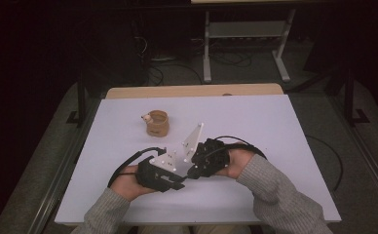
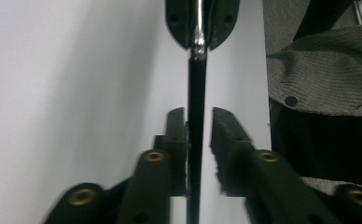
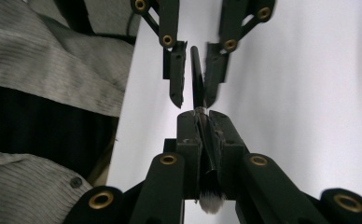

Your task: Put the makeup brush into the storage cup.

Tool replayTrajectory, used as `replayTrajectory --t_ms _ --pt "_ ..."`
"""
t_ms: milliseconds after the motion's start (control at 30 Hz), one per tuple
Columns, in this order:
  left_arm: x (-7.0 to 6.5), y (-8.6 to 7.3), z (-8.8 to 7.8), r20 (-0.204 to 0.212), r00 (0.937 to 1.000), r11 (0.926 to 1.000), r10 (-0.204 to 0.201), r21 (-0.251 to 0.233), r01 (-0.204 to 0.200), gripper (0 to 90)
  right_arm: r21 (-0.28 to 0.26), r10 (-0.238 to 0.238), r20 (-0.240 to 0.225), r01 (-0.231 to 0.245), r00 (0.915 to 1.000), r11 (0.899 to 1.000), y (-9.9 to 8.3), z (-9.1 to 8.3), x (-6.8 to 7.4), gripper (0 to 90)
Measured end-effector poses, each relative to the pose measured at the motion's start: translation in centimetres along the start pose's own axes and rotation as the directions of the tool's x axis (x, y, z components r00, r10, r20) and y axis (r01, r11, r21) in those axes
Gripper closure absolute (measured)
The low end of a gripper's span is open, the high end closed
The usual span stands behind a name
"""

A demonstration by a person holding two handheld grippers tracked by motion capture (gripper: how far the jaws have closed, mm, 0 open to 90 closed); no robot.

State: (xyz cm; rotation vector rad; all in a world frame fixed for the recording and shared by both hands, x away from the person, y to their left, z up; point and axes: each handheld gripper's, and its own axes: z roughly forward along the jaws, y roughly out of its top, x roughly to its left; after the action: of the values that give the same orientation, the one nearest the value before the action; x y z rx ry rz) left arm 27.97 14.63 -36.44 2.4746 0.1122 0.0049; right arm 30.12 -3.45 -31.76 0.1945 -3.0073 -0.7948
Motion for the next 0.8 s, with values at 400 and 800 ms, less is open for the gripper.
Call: replayTrajectory --t_ms 400,800 --pt "0.2 -0.9 -0.4 -0.024 0.9984 0.9946 -0.052 -0.091 0.050 83.6 -0.306 0.181 -0.044 -0.186 0.9824 0.934 -4.0 0.0 -0.4 63.4" --pt "0.3 -1.0 -0.6 -0.010 0.9970 0.9897 -0.077 -0.122 0.075 80.5 -0.387 0.151 -0.063 -0.163 0.9865 0.908 -4.0 0.7 -0.7 83.0"
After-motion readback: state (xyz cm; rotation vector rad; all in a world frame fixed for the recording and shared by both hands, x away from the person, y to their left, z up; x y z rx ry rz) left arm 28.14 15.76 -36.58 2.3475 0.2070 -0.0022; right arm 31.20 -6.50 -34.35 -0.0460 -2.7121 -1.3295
